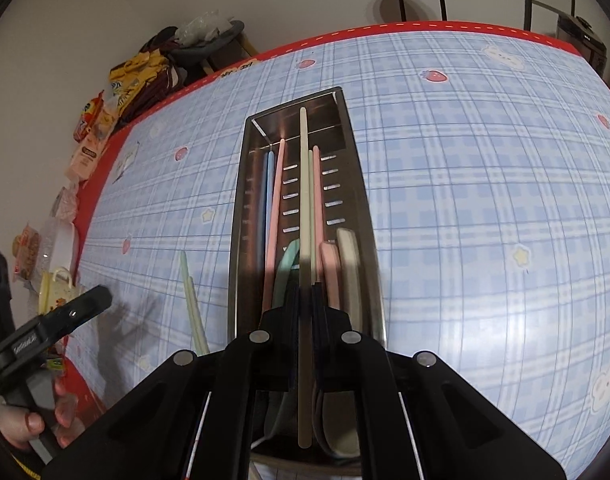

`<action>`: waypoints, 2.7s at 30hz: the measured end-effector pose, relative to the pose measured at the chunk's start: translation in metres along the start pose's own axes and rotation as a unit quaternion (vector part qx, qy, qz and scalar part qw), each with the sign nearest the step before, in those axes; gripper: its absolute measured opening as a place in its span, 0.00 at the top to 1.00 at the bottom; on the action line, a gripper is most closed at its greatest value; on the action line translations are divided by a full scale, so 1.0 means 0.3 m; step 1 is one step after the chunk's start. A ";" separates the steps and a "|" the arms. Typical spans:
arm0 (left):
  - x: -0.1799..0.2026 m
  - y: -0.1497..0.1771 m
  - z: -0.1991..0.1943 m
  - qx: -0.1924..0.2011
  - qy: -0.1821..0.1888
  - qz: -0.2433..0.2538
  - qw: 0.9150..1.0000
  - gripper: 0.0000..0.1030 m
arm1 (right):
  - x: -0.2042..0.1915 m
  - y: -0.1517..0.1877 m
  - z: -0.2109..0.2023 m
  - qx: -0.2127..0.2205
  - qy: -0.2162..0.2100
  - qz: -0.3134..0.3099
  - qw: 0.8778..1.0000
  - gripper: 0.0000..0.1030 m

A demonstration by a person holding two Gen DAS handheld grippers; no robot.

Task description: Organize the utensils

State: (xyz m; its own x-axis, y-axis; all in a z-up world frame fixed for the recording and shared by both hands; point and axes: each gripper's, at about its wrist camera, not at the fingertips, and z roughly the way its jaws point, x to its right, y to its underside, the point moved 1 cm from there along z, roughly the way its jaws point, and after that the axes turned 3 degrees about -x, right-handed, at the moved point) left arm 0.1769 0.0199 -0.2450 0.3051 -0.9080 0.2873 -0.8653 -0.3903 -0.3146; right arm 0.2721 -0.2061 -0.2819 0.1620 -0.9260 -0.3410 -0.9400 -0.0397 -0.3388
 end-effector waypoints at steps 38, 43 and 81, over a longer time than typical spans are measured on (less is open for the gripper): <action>0.012 0.280 0.103 -0.084 -0.028 0.125 0.988 0.17 | -0.069 0.428 -0.135 0.008 0.012 -0.070 0.997 0.49; 0.013 0.285 0.088 -0.077 -0.029 0.130 0.988 0.17 | -0.104 0.462 -0.080 -0.025 0.000 -0.087 0.996 0.76; -0.022 0.291 0.069 -0.081 -0.021 0.126 0.989 0.16 | -0.255 0.478 0.037 -0.037 0.081 -0.213 0.973 0.85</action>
State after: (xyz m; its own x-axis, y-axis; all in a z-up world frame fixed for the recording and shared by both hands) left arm 0.1075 -0.0112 -0.2932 0.0849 -0.9800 0.1800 -0.9671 -0.1245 -0.2217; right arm 0.1282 -0.1367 -0.3141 0.4980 -0.8663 -0.0387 -0.8177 -0.4543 -0.3535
